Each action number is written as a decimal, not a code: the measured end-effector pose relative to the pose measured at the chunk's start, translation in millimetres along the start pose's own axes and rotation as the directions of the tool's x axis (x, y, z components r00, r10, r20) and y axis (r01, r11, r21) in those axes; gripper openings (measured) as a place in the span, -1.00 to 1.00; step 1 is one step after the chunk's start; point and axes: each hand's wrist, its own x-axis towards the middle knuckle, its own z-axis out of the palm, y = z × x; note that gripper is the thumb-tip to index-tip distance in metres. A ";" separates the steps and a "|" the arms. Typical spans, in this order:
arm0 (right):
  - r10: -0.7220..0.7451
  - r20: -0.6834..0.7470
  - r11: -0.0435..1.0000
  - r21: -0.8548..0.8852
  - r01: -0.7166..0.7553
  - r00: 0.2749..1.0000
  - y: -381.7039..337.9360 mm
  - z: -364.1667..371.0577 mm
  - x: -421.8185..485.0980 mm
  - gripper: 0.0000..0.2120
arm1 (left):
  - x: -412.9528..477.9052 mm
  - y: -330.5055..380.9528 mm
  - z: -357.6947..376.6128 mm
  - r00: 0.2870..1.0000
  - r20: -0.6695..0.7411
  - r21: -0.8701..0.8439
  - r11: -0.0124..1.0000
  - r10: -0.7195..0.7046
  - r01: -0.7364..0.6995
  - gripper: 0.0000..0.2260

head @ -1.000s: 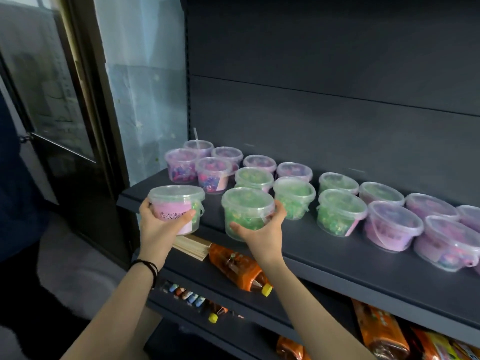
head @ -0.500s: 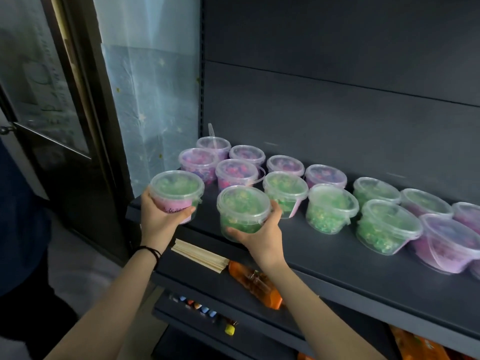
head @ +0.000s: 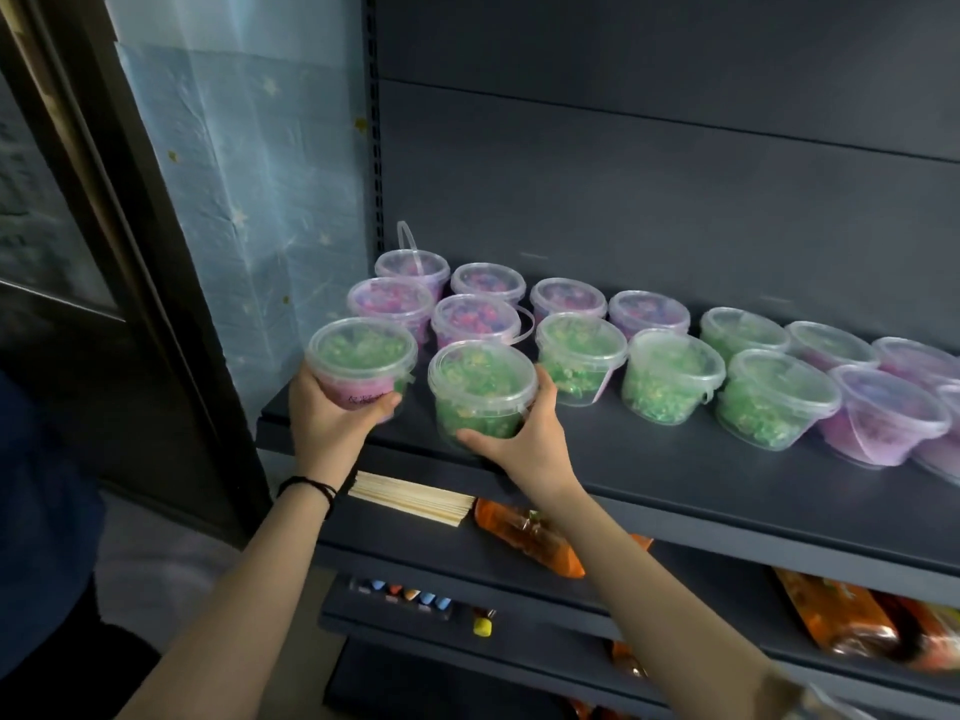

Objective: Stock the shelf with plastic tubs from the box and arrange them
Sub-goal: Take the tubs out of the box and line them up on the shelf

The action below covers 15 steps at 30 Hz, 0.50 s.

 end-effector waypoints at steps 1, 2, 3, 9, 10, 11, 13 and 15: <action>0.005 0.022 1.000 0.026 -0.005 1.000 1.0 -3.8 -2.4 0.13 | -4.8 0.8 -0.9 1.000 -0.029 -0.001 1.000 0.008 -0.008 -0.30; 0.008 0.036 0.999 0.048 -0.010 0.999 2.0 -8.6 -5.6 0.12 | -11.2 0.9 -1.0 0.998 -0.060 0.004 1.000 0.017 -0.016 -0.31; 0.010 0.040 0.998 0.061 -0.012 0.999 3.4 -14.6 -10.1 0.08 | -19.7 0.8 0.3 0.995 -0.093 0.012 1.000 0.024 -0.023 -0.31; 0.008 -0.122 0.994 0.107 0.005 0.993 22.9 -73.6 -51.7 -0.27 | -88.3 5.7 25.1 0.984 -0.172 0.040 0.998 -0.036 0.043 -0.43; 0.012 -0.154 0.994 0.105 0.004 0.988 28.1 -87.2 -60.2 -0.29 | -99.0 6.8 30.1 0.985 -0.166 0.040 0.998 -0.037 0.044 -0.45; 0.017 -0.180 0.995 0.102 0.002 0.984 33.6 -101.6 -69.5 -0.32 | -110.2 8.0 35.2 0.987 -0.159 0.046 0.998 -0.030 0.038 -0.47; 0.035 -0.220 0.995 0.094 -0.015 0.975 48.9 -135.3 -90.7 -0.36 | -138.0 12.8 50.4 0.994 -0.110 0.067 0.997 -0.023 0.031 -0.52; 0.061 -0.247 0.996 0.080 -0.042 0.967 68.3 -170.2 -114.9 -0.39 | -170.4 17.1 69.5 0.998 -0.030 0.099 0.994 -0.048 0.051 -0.56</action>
